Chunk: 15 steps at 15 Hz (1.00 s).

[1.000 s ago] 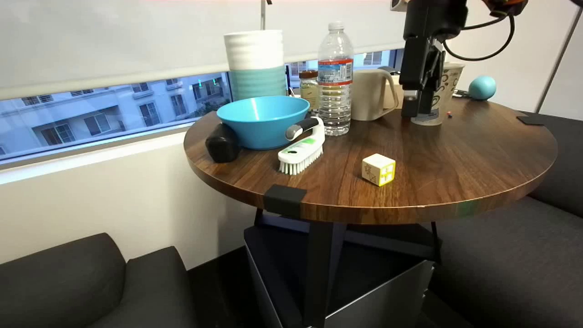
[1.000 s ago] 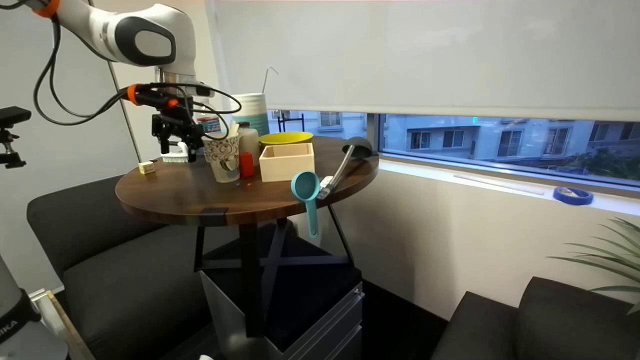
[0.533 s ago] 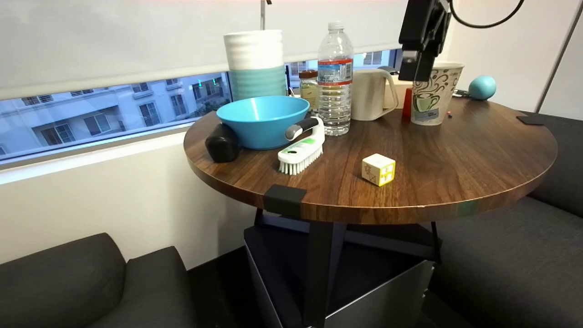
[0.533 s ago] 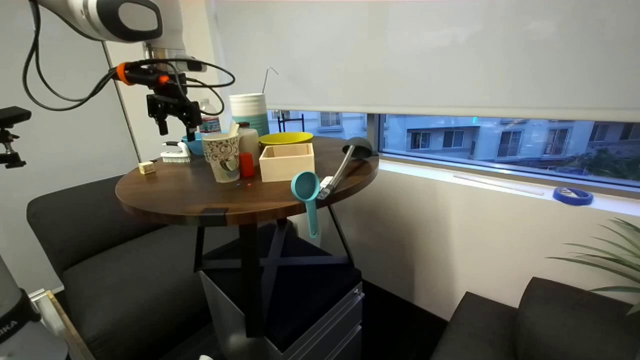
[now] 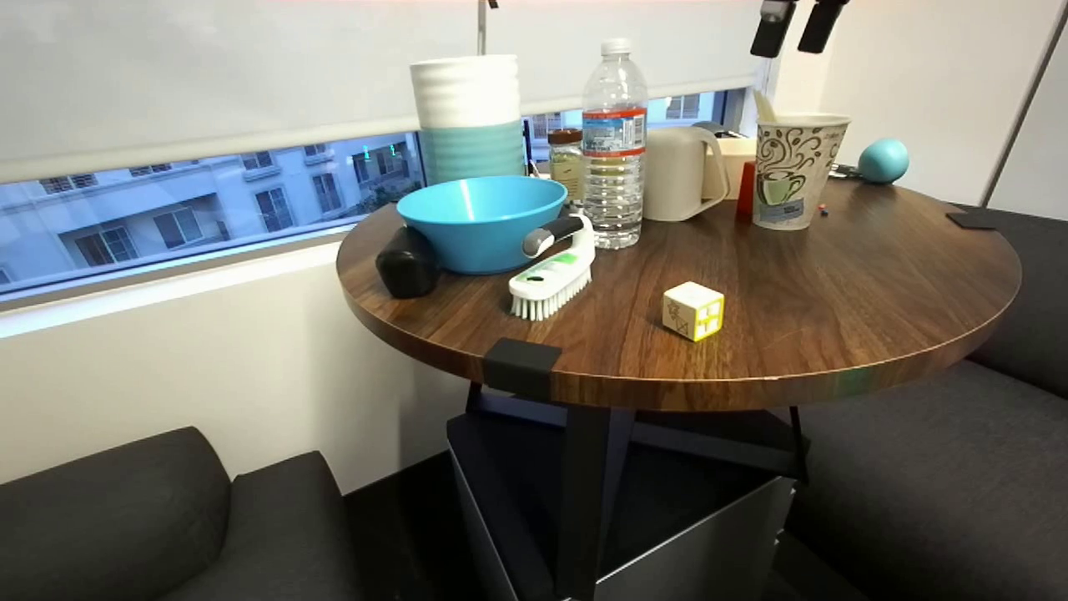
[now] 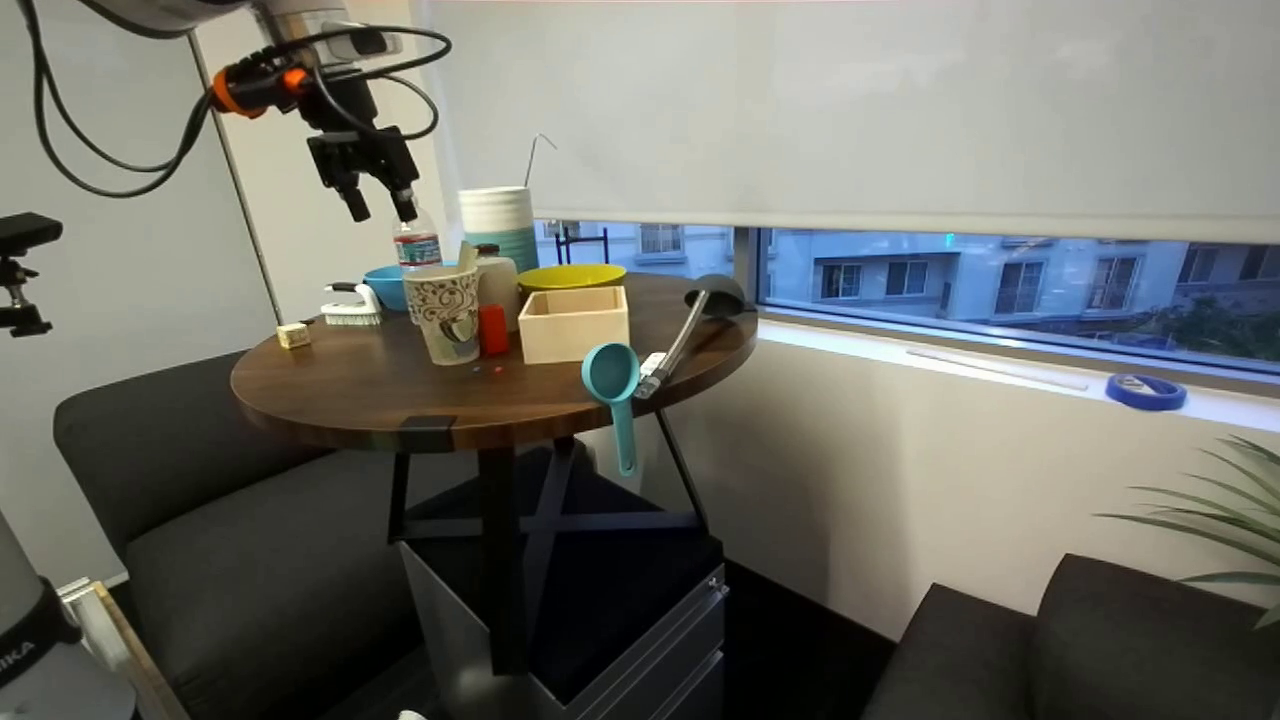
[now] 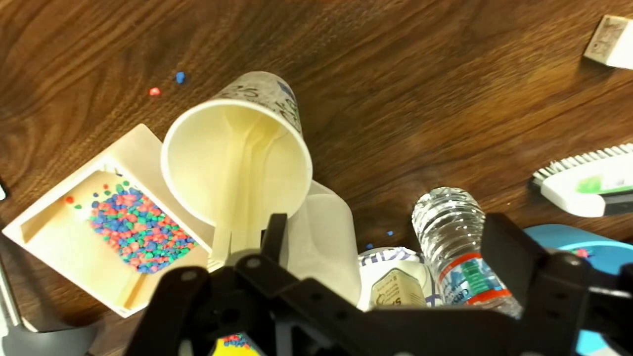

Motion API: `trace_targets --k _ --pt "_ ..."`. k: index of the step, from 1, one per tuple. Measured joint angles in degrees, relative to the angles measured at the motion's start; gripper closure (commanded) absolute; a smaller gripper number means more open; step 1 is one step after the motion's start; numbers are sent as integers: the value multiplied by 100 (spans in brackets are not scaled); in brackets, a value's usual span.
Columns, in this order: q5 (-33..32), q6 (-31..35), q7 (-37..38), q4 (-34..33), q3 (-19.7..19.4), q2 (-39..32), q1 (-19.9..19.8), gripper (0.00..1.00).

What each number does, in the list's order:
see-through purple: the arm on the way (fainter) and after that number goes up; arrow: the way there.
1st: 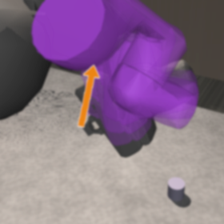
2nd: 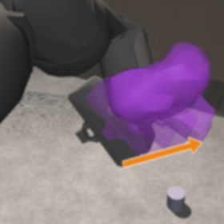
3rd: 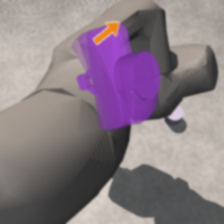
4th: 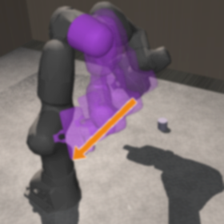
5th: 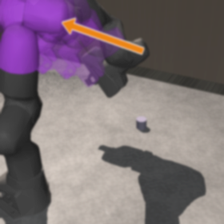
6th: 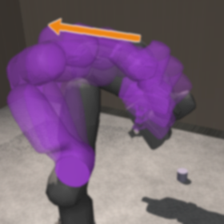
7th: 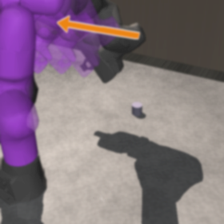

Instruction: Remove the forks from the cup

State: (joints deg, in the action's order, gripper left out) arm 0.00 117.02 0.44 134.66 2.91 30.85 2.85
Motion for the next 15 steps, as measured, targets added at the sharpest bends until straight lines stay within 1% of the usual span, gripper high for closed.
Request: trace_targets --k 4,6,10,12,14,15 --pt "-6 0 -3 16 -4 -16 12 0" --pt "-69 17 12 17 -27 -56 -82 0" --pt "-188 138 0 13 -261 -192 -383 0" --pt "-188 142 -2 11 -383 -277 -429 0" --pt "-185 189 -2 10 -444 -367 -429 8" --pt "-185 227 -2 10 -449 -403 -429 14"
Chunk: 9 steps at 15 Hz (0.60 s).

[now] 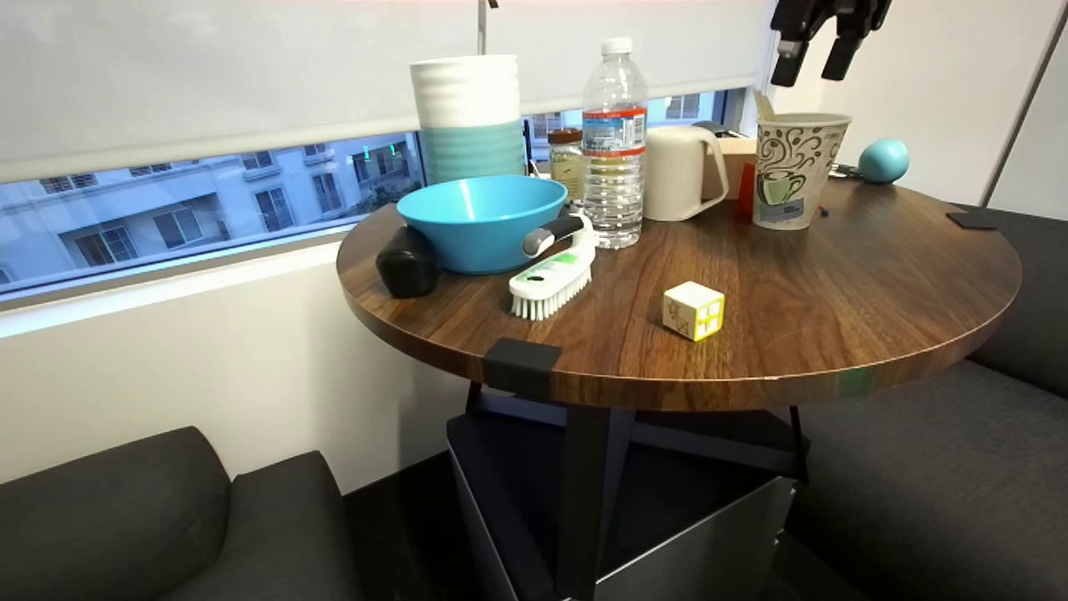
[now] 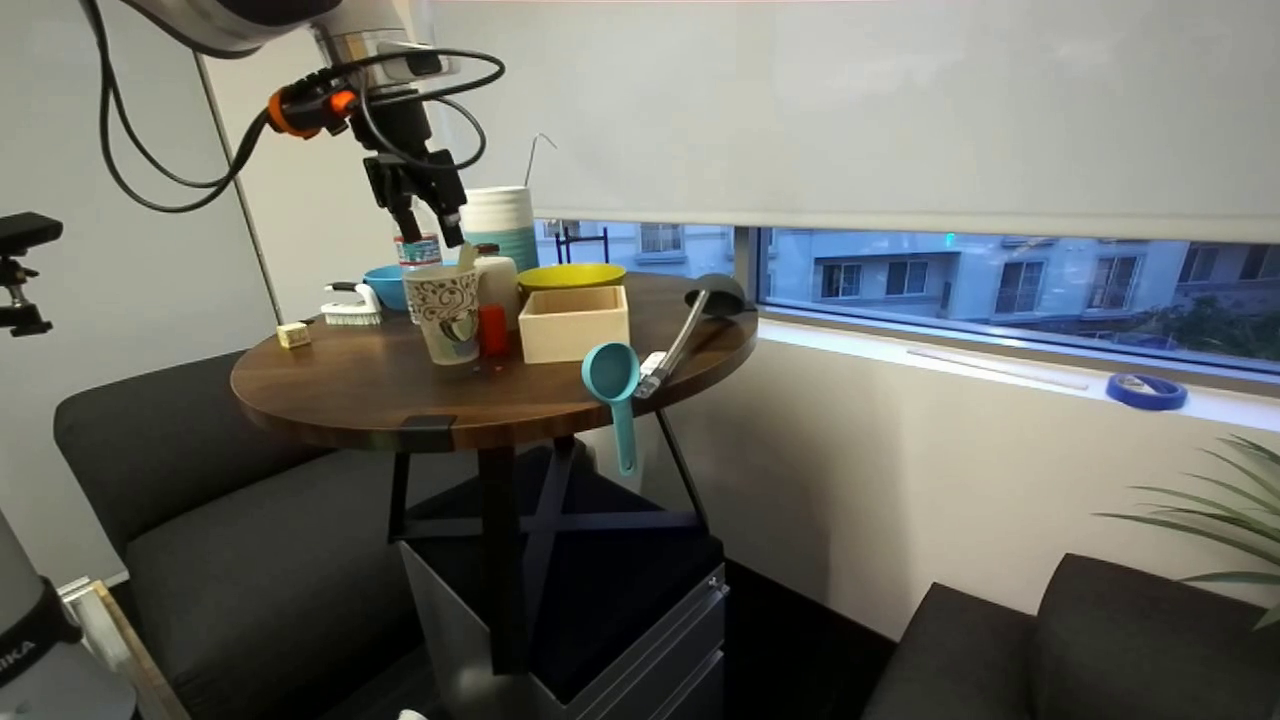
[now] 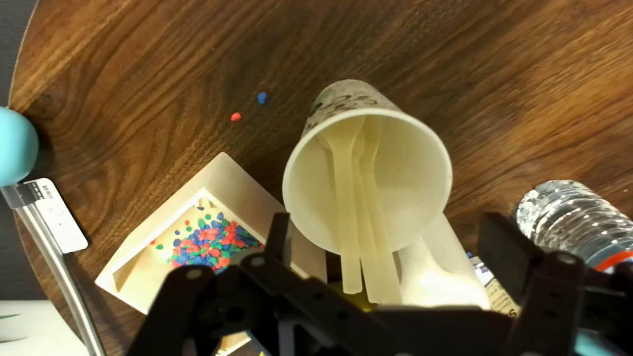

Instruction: Remove the forks from the cup

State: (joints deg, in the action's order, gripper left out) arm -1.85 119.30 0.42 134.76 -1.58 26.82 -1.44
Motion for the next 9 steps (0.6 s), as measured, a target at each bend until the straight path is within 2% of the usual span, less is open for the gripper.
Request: trace_targets --k 1,2,3,7,9 --pt "0 51 0 0 0 -37 0 20" --pt "1 122 0 -1 0 -73 2 31" --pt "1 208 0 0 0 -111 6 34" --pt "1 525 0 -1 0 -239 7 21" --pt "12 654 0 -2 0 -299 7 21"
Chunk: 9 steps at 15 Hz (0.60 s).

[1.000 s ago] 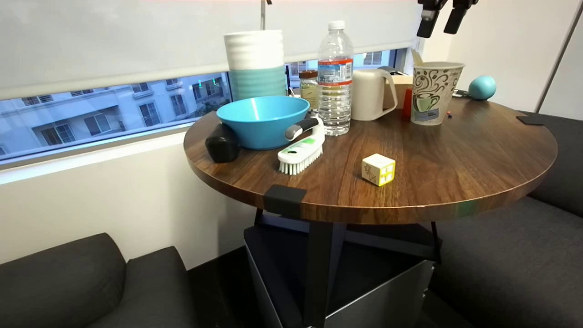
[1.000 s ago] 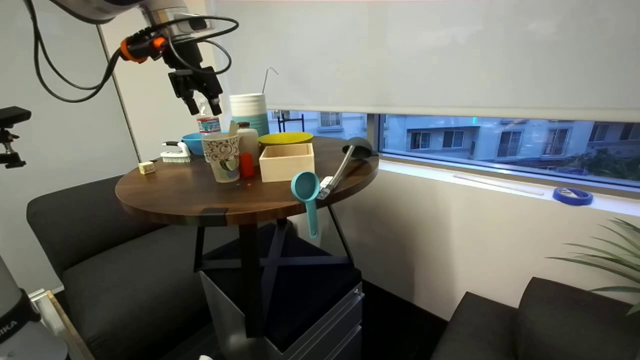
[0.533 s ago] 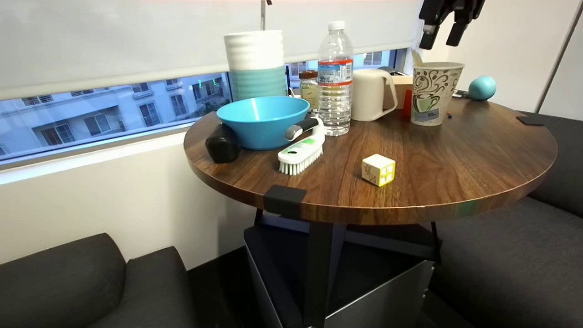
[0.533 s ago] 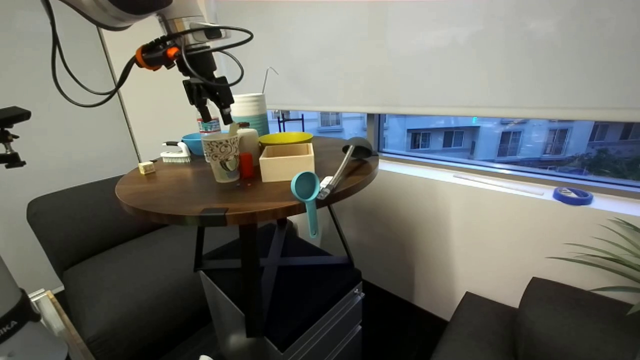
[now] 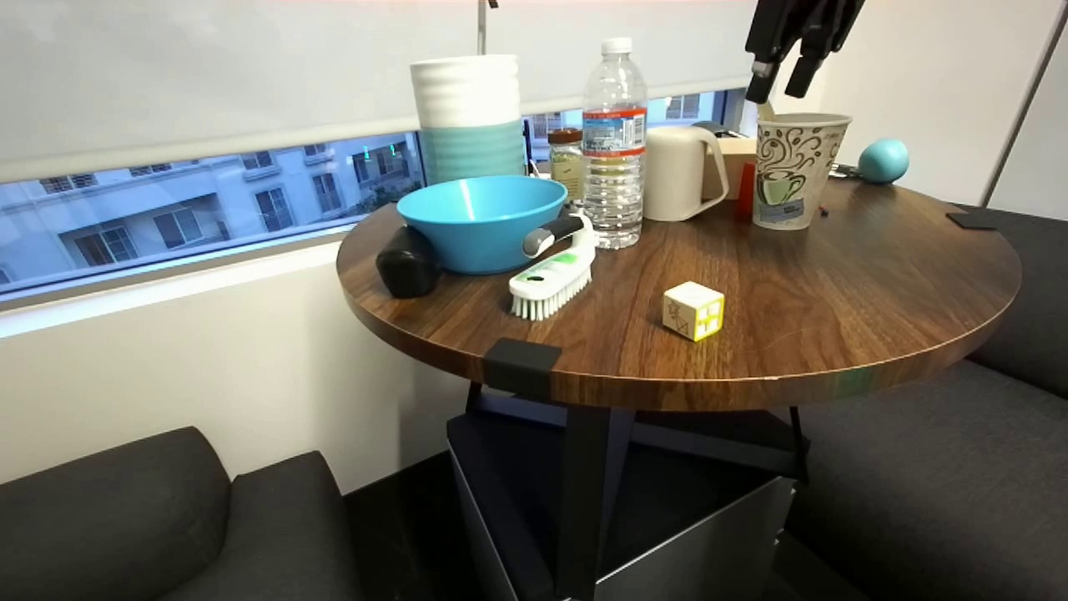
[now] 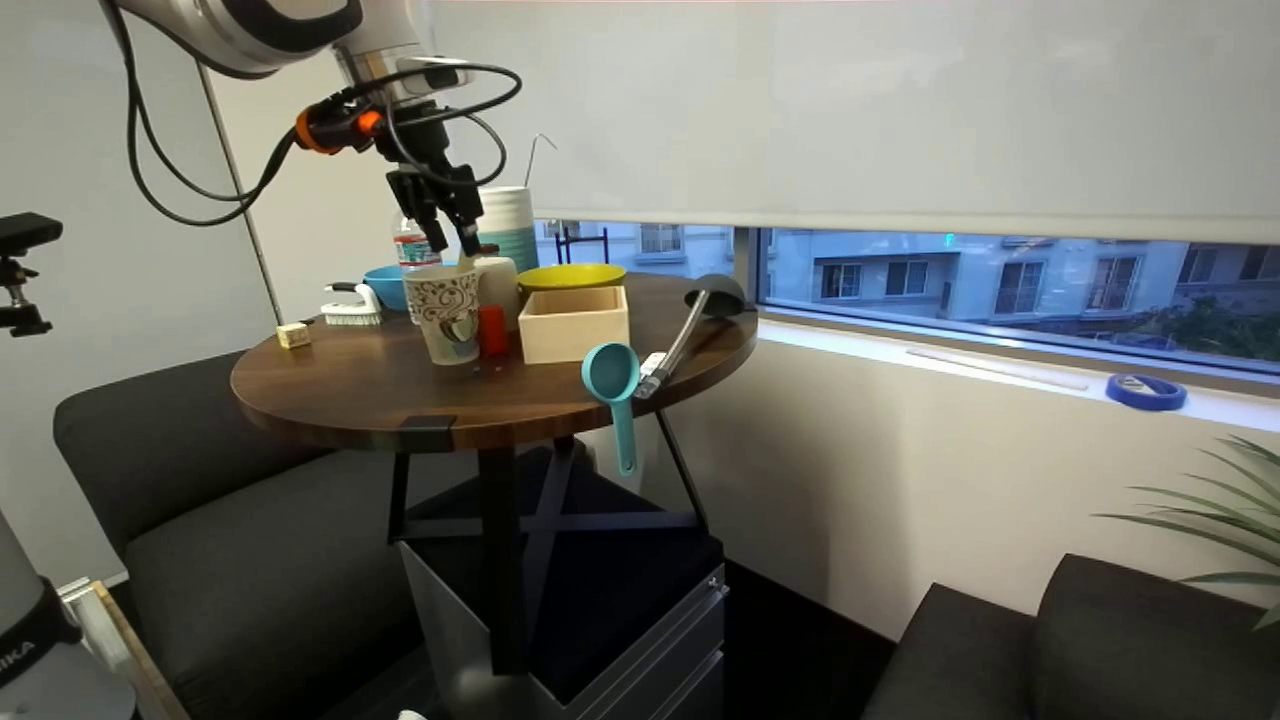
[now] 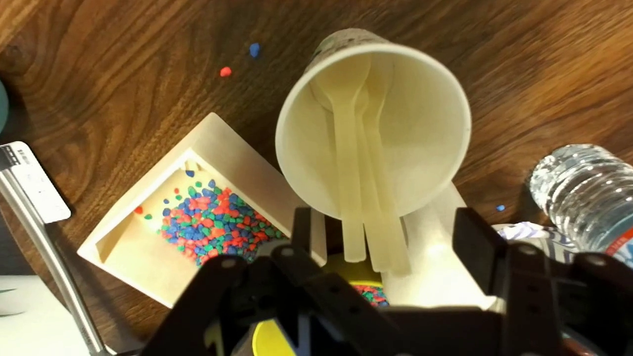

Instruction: Remove the forks from the cup

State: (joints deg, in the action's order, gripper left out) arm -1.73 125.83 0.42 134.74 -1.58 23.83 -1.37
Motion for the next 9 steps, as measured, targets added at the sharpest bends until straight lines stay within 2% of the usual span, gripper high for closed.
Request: trace_targets --k 3,5,9 --pt "17 91 0 -3 0 -81 2 38" --pt "27 102 0 -5 -2 -124 2 61" --pt "39 102 0 -30 -17 -183 2 80"
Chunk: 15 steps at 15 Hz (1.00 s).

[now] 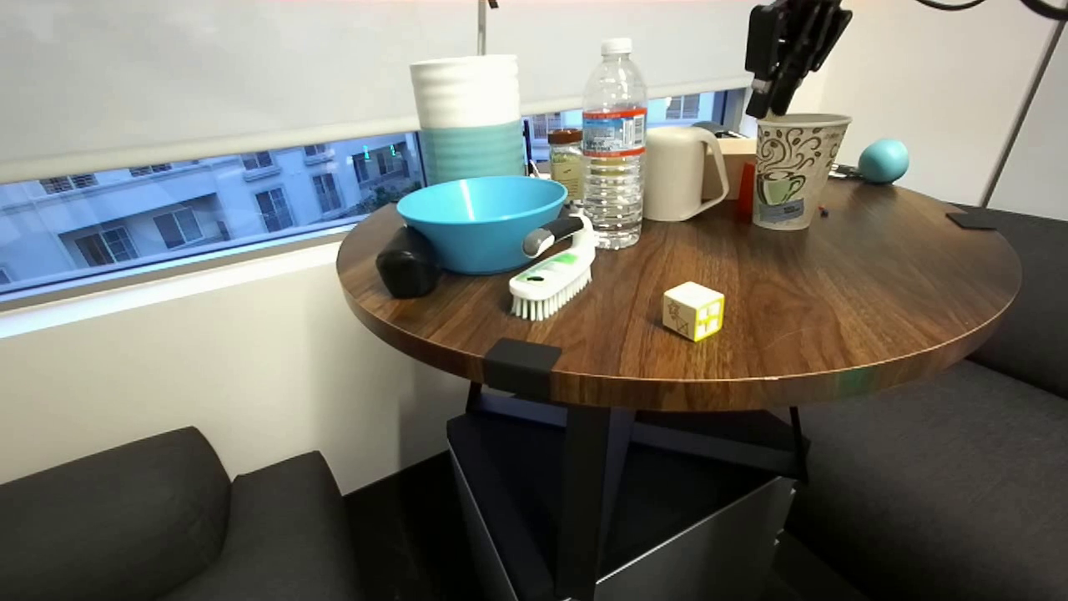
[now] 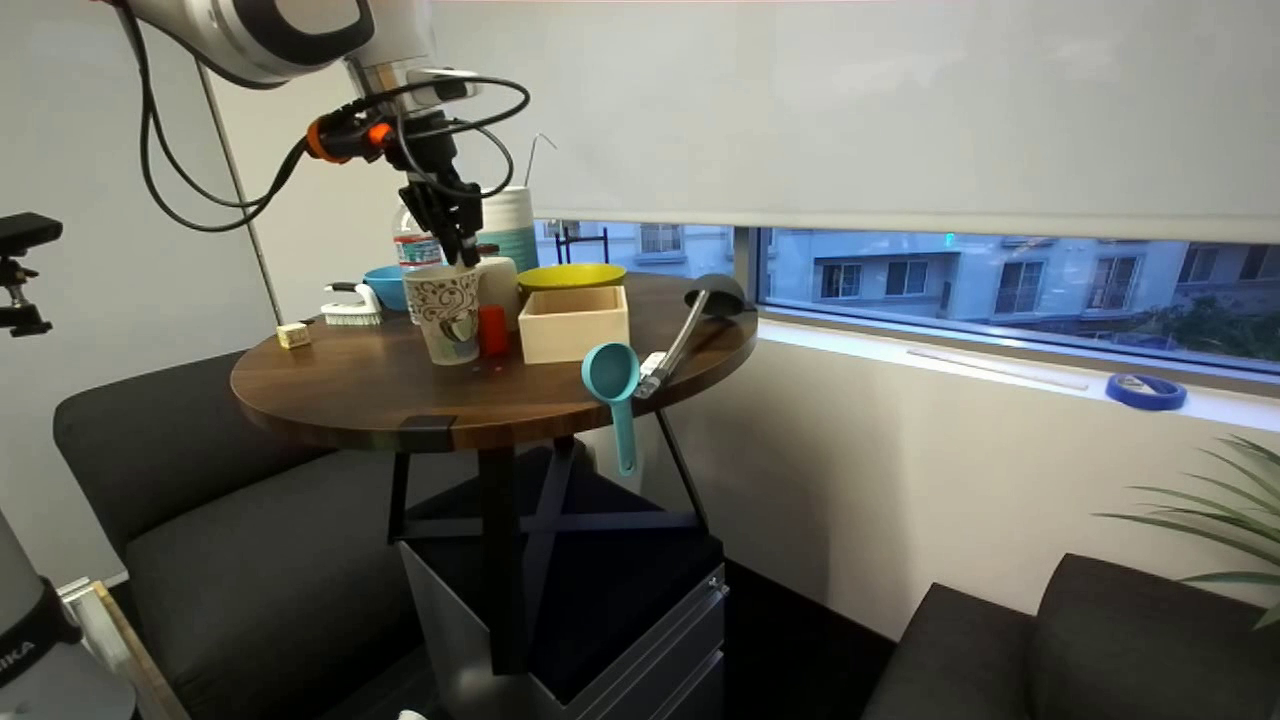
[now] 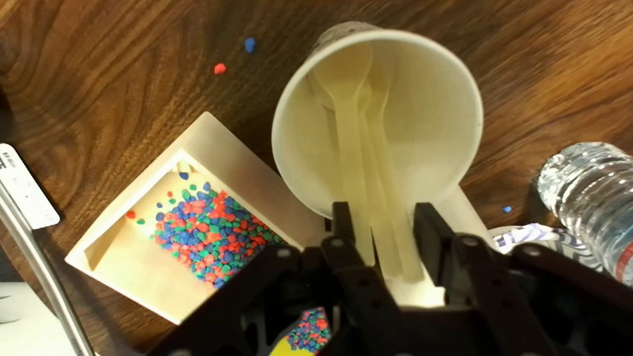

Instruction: Remove the forks from the cup

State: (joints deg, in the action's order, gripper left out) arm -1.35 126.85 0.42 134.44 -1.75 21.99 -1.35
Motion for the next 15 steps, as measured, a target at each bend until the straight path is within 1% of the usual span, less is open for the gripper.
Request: trace_targets --k 2,3,7,8,15 --pt "2 0 0 -12 -3 -10 0 85" --pt "2 0 0 -22 -4 -10 0 81" --pt "2 0 0 -43 -8 -15 0 98" --pt "2 0 0 -48 -10 -15 0 97" --pt "-1 -1 0 -226 -15 58 0 97"
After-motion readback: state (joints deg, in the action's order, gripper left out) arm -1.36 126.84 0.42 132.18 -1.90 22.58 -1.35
